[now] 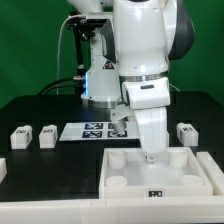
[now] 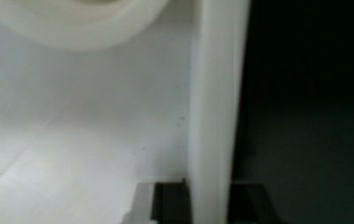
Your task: Assemble one leg
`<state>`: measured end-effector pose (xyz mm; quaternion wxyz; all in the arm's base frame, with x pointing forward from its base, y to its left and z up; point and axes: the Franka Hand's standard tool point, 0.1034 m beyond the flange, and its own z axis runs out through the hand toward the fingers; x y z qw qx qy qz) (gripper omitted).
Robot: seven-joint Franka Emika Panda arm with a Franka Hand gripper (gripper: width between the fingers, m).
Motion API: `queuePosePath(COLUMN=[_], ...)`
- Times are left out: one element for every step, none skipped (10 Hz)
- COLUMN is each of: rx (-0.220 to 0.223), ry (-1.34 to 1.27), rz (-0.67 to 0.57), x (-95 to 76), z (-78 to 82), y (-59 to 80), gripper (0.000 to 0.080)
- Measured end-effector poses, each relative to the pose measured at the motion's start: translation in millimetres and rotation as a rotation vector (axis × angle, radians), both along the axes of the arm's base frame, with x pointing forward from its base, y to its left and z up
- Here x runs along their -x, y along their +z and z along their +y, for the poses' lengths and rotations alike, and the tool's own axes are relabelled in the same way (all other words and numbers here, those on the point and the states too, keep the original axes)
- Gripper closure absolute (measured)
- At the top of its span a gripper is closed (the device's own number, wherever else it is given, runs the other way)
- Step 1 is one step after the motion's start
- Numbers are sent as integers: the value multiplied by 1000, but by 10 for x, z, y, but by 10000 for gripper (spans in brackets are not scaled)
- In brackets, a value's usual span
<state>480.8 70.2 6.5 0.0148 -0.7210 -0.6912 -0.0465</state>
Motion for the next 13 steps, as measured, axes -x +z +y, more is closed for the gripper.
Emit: queuePosePath(rx=[1, 1, 1, 0, 0, 0, 0, 0, 0, 0, 0, 0, 0], ry=[-11, -13, -21, -35, -35, -36, -36, -37, -37, -38, -38, -38, -38], rz=[1, 0, 0, 1, -2, -2, -1, -1, -1, -1, -1, -1, -1], x=[-5, -7, -9, -9, -9, -10, -9, -9, -9, -10, -10, -10, -10], z=[36, 35, 36, 36, 36, 33, 31, 27, 23, 21, 20, 19, 18], y=[-2, -2, -2, -1, -1, -1, -2, -3, -3, -3, -3, -3, -3], gripper=[742, 742, 742, 742, 742, 742, 742, 671, 470, 335, 335, 194, 160])
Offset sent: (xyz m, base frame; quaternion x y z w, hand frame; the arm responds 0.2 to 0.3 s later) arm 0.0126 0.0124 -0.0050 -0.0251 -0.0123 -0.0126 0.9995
